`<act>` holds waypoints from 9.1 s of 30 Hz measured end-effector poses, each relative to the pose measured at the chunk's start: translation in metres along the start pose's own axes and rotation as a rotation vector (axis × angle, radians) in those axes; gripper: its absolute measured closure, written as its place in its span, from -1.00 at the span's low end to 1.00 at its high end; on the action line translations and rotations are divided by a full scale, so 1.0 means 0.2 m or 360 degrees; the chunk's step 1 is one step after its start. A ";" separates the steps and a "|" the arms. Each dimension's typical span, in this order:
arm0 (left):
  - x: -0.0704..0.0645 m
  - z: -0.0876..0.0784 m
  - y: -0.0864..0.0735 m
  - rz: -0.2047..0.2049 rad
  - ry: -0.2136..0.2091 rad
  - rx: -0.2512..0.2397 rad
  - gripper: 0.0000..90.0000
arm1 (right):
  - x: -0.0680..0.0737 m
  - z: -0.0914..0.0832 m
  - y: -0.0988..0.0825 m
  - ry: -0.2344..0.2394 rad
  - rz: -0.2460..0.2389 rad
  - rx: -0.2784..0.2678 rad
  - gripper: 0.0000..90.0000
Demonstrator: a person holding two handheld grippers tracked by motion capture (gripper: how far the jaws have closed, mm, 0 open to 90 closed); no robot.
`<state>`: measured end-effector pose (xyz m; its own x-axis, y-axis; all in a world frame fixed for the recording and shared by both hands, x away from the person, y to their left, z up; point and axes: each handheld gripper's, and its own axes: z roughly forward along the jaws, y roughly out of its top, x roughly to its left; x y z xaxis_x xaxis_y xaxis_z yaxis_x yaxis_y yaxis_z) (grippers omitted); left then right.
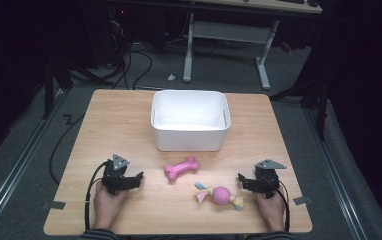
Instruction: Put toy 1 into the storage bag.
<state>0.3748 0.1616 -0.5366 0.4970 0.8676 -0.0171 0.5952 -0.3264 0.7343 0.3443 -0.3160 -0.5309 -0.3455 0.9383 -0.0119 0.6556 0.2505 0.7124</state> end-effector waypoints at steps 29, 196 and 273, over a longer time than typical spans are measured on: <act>0.02 -0.02 -0.01 0.0024 -0.0114 -0.0012 -0.58 | 0.00 0.00 0.00 -0.0012 0.0011 -0.0002 -0.51; -0.51 0.11 0.51 0.0610 -0.0597 0.0107 0.32 | 0.00 0.00 0.00 -0.0027 0.0019 -0.0006 -0.46; -0.19 -0.39 0.82 0.0253 -0.0609 -0.0242 0.32 | 0.00 0.00 0.00 -0.0028 0.0016 -0.0005 -0.47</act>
<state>0.4051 0.1040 -0.3629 0.7901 0.6001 -0.1249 0.4069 -0.3610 0.8391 0.3438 -0.3163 -0.5307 -0.3269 0.9449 -0.0169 0.6568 0.2401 0.7148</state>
